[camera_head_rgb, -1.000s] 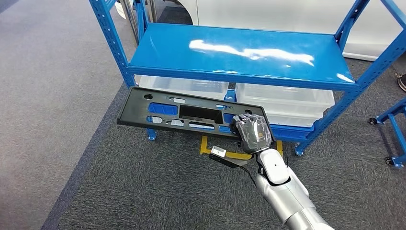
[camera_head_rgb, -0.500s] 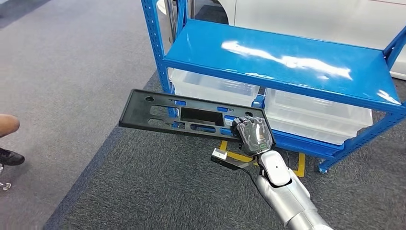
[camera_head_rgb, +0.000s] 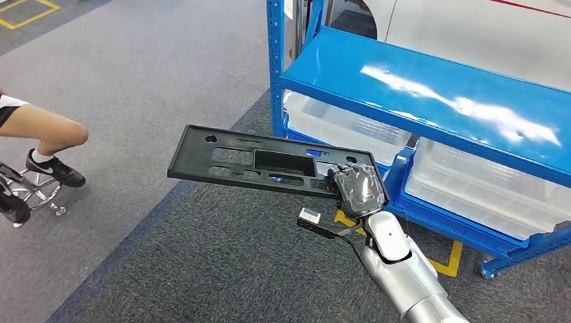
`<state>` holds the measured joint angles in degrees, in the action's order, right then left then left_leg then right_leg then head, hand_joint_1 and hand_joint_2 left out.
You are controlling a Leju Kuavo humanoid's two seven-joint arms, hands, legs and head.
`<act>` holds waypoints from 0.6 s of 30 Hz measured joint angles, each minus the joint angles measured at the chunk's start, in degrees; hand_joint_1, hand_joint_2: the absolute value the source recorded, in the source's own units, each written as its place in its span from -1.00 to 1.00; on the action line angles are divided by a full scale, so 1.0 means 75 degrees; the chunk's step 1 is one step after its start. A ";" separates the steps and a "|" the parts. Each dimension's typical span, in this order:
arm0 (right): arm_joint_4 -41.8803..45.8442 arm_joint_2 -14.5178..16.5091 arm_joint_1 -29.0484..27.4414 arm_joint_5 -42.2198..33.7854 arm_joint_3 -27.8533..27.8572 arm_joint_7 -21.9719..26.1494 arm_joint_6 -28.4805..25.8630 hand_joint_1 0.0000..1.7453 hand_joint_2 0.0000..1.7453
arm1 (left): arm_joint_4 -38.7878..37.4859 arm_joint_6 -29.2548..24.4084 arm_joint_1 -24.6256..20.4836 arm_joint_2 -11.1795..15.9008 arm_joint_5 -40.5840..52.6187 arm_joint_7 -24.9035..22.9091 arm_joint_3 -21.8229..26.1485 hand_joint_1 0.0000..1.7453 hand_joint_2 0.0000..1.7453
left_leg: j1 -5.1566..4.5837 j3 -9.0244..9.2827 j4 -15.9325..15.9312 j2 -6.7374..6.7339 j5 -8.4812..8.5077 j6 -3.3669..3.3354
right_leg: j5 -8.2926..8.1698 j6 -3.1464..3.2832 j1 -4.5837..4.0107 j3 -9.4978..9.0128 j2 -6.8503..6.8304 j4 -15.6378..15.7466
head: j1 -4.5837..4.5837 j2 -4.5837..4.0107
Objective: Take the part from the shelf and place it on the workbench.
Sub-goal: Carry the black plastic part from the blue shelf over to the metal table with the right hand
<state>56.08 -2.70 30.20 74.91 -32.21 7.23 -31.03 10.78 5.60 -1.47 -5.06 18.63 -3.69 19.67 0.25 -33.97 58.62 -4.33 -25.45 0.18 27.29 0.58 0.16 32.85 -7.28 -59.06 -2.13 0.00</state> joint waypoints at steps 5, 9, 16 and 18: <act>0.0173 0.0016 -0.0062 0.0182 -0.0049 -0.0022 0.0031 1.00 1.00 | 0.0001 0.0054 0.0016 0.0010 0.0229 -0.0090 -0.0019 -1.00 1.00 | 0.0061 -0.0044 -0.0118 0.0466 0.0160 -0.0268 | 0.0619 -0.0170 0.0086 0.0316 0.0656 -0.0830 | 0.0006 0.0000; 0.0184 0.0031 -0.0099 0.0400 -0.0164 -0.0254 0.0132 1.00 1.00 | 0.0001 0.0189 0.0002 0.0136 0.0526 -0.0059 -0.0081 -1.00 1.00 | 0.0045 -0.0111 -0.0080 0.0920 0.0204 -0.0318 | 0.1016 -0.0154 0.0086 0.0897 0.0963 -0.2100 | 0.0007 0.0000; 0.0406 0.0198 -0.0128 0.0668 -0.0385 -0.0621 0.0173 1.00 1.00 | -0.0001 0.0424 0.0025 0.0559 0.1013 0.0006 -0.0349 -1.00 1.00 | 0.0059 -0.0265 0.0040 0.1619 0.0245 -0.0055 | 0.0092 -0.0027 0.0109 0.0028 0.1462 -0.0148 | 0.0004 0.0000; 0.0457 0.0264 -0.0119 0.0676 -0.0435 -0.0660 0.0203 1.00 1.00 | -0.0001 0.0418 0.0048 0.0648 0.1038 0.0064 -0.0401 -1.00 1.00 | 0.0066 -0.0341 0.0127 0.1485 0.0194 0.0037 | 0.0041 0.0065 0.0126 0.0011 0.1272 -0.0082 | -0.0006 0.0000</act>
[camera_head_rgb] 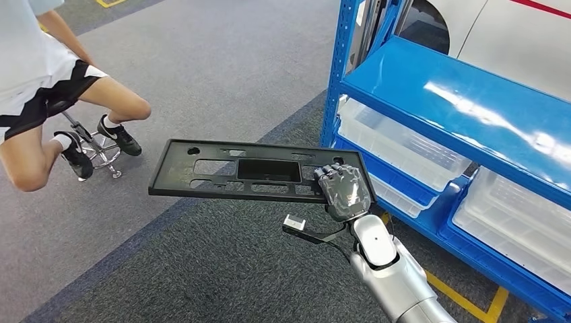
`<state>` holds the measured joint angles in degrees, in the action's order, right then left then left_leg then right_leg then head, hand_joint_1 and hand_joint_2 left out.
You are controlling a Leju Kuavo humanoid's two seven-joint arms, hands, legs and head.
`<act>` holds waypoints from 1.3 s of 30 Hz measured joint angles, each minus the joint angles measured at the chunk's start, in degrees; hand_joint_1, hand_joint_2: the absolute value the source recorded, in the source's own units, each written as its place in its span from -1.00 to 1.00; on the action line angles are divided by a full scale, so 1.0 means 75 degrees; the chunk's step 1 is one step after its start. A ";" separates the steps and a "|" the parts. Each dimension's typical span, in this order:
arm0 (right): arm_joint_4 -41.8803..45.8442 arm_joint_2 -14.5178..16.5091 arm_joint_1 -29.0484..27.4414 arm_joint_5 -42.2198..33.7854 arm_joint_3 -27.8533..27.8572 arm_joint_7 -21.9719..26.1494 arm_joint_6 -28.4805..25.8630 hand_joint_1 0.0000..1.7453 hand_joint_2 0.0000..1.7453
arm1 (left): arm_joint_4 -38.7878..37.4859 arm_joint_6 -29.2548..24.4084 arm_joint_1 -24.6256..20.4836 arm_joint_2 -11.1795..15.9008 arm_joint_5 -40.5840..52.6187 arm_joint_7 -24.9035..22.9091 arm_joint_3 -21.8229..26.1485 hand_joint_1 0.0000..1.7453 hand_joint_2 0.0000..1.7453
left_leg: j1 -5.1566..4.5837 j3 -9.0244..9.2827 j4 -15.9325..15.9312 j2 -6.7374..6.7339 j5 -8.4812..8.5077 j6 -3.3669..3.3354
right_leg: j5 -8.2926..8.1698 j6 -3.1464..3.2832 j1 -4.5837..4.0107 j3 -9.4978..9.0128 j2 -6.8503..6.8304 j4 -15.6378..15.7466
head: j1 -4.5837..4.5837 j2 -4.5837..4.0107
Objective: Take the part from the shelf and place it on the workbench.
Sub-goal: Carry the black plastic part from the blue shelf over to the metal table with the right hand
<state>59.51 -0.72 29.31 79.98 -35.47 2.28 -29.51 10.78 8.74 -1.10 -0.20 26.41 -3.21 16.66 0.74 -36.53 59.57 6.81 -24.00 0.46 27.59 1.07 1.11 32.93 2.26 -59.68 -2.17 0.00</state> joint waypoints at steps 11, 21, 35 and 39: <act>0.0248 -0.0076 0.0211 -0.0283 -0.0036 -0.0043 0.0282 1.00 1.00 | 0.0000 -0.0159 -0.0024 -0.0033 0.0016 -0.0014 -0.0056 -1.00 1.00 | -0.0020 0.0159 0.0069 -0.1348 -0.0145 0.0060 | 0.0053 -0.0019 -0.0085 -0.0035 -0.1100 0.0019 | -0.0025 0.0000; 0.0221 -0.0224 0.0392 -0.0361 -0.0025 0.0091 0.0369 1.00 1.00 | -0.0003 -0.0195 -0.0001 -0.0216 -0.0007 -0.0047 -0.0056 -1.00 1.00 | -0.0049 0.0196 -0.0162 -0.0550 -0.0026 -0.0338 | 0.1102 -0.0231 -0.0057 0.0914 -0.0307 -0.2117 | -0.0014 0.0000; 0.0210 -0.0328 0.0464 -0.0377 0.0020 0.0116 0.0452 1.00 1.00 | -0.0012 -0.0232 0.0023 -0.0332 -0.0033 -0.0125 -0.0044 -1.00 1.00 | 0.0026 -0.0830 0.1682 -0.0802 -0.0851 0.0084 | -0.0128 0.0097 -0.0058 -0.0087 -0.0460 0.0242 | -0.0054 0.0000; 0.0268 -0.0374 0.0470 -0.0383 0.0073 0.0186 0.0560 1.00 1.00 | -0.0012 -0.0274 0.0044 -0.0360 -0.0066 -0.0125 -0.0012 -1.00 1.00 | 0.0126 -0.0522 0.1114 -0.1059 -0.0337 0.0182 | -0.0031 0.0031 -0.0052 -0.0123 -0.0901 0.0181 | -0.0055 0.0000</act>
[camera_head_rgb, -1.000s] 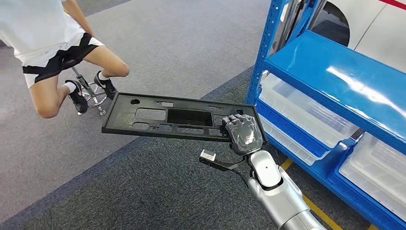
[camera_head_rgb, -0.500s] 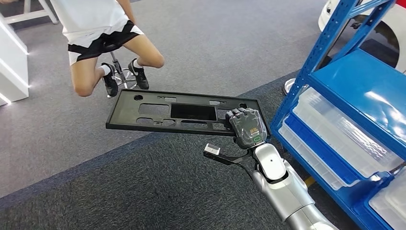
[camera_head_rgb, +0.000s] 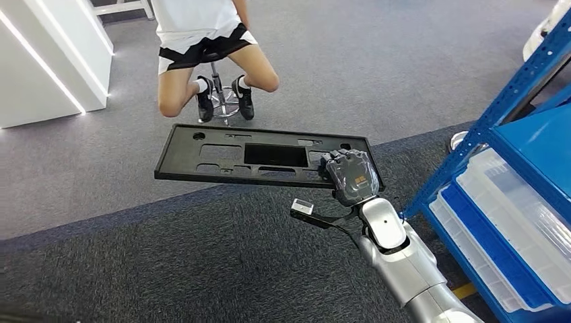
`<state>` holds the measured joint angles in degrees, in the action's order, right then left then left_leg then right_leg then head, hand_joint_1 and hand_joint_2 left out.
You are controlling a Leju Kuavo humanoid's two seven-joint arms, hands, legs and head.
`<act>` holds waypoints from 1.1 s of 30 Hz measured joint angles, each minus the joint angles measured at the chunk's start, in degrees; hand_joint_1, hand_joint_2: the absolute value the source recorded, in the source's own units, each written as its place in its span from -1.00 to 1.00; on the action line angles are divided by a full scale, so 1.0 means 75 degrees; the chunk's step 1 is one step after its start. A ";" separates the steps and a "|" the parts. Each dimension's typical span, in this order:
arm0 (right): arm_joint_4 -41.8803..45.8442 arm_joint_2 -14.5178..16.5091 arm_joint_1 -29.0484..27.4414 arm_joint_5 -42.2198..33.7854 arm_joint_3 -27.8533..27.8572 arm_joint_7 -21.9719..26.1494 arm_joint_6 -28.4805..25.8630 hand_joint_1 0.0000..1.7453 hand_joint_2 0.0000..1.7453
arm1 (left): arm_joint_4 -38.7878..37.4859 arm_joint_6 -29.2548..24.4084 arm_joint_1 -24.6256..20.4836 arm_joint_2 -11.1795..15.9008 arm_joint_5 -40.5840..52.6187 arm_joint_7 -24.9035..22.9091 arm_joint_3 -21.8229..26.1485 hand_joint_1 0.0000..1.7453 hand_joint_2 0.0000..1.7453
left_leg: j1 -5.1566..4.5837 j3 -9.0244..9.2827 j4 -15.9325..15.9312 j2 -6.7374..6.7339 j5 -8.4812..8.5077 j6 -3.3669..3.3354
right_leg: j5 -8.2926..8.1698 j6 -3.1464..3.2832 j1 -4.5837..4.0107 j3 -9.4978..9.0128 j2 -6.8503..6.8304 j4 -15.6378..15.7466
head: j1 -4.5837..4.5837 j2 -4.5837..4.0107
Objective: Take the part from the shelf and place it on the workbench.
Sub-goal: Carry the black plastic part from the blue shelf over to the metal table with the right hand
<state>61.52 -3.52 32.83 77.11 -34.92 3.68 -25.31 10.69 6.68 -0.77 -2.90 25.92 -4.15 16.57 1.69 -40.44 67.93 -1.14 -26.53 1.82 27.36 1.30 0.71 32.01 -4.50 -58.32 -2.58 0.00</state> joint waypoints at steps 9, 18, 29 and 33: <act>0.0351 -0.0123 -0.0014 -0.0006 0.0086 0.0051 0.0111 1.00 1.00 | -0.0003 0.0015 0.0015 -0.0088 0.0125 -0.0001 0.0087 -1.00 1.00 | -0.0085 0.0650 -0.1332 0.0105 0.0392 -0.0437 | 0.0636 -0.0328 0.0023 0.0199 0.0275 -0.0759 | 0.0031 0.0000; 0.0587 -0.0479 -0.0239 -0.0010 0.0268 0.0031 0.0130 1.00 1.00 | -0.0003 -0.0002 -0.0033 -0.0137 0.0259 0.0056 0.0125 -1.00 1.00 | -0.0127 0.0575 -0.1161 0.1088 0.0348 -0.0390 | -0.0004 -0.0303 0.0084 0.0292 0.1187 -0.0330 | 0.0032 0.0000; 0.0831 -0.0621 -0.0293 0.0001 0.0404 0.0052 0.0214 1.00 1.00 | -0.0006 0.0010 -0.0017 -0.0162 0.0291 0.0056 0.0156 -1.00 1.00 | -0.0107 -0.0371 0.0771 0.0176 -0.0453 -0.0132 | -0.0020 -0.0028 -0.0033 0.0149 0.0166 -0.0104 | -0.0004 0.0000; 0.0891 -0.0632 -0.0284 0.0004 0.0408 0.0072 0.0214 1.00 1.00 | -0.0004 -0.0003 -0.0027 -0.0162 0.0267 0.0060 0.0161 -1.00 1.00 | -0.0214 0.0600 -0.1008 -0.0245 0.0209 -0.0275 | 0.0057 -0.0106 -0.0088 0.0080 -0.0199 -0.0110 | -0.0003 0.0000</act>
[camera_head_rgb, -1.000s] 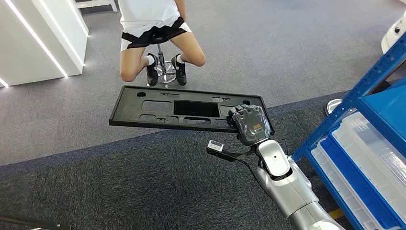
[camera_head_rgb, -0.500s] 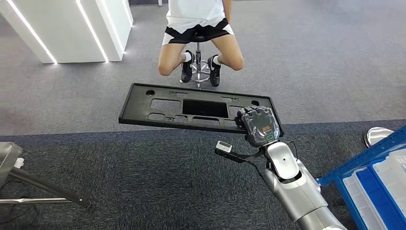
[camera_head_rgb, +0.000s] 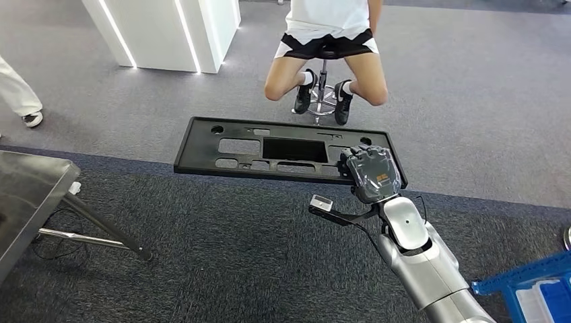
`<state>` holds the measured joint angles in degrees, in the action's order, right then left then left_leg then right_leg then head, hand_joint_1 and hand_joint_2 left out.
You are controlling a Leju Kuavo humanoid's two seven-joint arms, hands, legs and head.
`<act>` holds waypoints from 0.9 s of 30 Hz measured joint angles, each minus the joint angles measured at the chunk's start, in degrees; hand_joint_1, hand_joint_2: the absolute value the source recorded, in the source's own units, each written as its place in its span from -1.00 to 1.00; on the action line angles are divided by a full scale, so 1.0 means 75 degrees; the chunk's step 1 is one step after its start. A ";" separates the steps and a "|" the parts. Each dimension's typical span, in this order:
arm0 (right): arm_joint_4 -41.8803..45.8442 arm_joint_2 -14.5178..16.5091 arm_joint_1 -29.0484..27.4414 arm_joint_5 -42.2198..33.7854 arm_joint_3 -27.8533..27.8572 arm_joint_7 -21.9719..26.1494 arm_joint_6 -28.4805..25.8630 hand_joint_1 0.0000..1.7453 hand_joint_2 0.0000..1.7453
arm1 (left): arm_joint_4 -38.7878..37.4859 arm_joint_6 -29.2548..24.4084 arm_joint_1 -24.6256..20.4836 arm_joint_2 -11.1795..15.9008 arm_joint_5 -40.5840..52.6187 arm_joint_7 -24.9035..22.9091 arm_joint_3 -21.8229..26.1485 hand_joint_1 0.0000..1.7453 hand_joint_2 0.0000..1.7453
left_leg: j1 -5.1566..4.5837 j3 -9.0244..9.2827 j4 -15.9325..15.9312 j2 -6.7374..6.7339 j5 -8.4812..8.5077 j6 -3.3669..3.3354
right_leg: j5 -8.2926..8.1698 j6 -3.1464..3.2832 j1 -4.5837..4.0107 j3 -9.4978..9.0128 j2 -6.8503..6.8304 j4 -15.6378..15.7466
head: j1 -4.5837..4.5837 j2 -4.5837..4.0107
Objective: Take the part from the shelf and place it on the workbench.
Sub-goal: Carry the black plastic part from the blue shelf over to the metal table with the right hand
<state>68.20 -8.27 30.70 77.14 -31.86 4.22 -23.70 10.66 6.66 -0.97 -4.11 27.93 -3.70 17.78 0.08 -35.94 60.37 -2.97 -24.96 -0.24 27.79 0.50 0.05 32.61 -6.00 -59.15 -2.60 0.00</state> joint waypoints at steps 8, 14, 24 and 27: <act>0.0065 0.0146 0.0032 0.0138 -0.0012 -0.0015 0.0019 1.00 1.00 | -0.0001 -0.0052 0.0027 -0.0027 -0.0079 -0.0053 0.0118 -1.00 1.00 | 0.0018 0.0125 -0.0313 0.0555 0.0118 -0.0320 | 0.0857 -0.0197 0.0053 0.0577 0.0669 -0.1432 | 0.0015 0.0000; 0.0066 0.0173 -0.0018 0.0189 -0.0039 -0.0038 0.0076 1.00 1.00 | -0.0001 -0.0085 0.0016 -0.0066 -0.0125 -0.0042 0.0203 -1.00 1.00 | 0.0013 0.0087 -0.0187 0.1251 0.0084 -0.0277 | 0.0033 -0.0202 0.0138 0.0480 0.1158 -0.0717 | 0.0017 0.0000; 0.0109 0.0418 0.0066 0.0208 -0.0042 -0.0041 0.0160 1.00 1.00 | -0.0001 -0.0107 0.0059 -0.0118 -0.0136 -0.0001 0.0308 -1.00 1.00 | 0.0060 -0.0889 0.1514 0.0519 -0.0767 0.0104 | -0.0172 0.0058 0.0101 0.0128 0.0630 0.0070 | -0.0014 0.0000; 0.0107 0.0424 0.0066 0.0223 -0.0050 -0.0039 0.0179 1.00 1.00 | -0.0001 -0.0119 0.0059 -0.0125 -0.0136 -0.0001 0.0357 -1.00 1.00 | 0.0104 -0.0943 0.1653 0.0405 -0.0626 0.0152 | -0.0126 0.0045 0.0081 0.0102 0.0264 0.0066 | -0.0015 0.0000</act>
<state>69.00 -5.09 31.20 78.81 -32.23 3.93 -22.36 10.64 5.77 -0.53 -5.05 26.91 -3.72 20.45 0.87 -43.01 72.77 0.07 -29.65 0.90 26.84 0.84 0.66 33.37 -4.02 -58.65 -2.71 0.00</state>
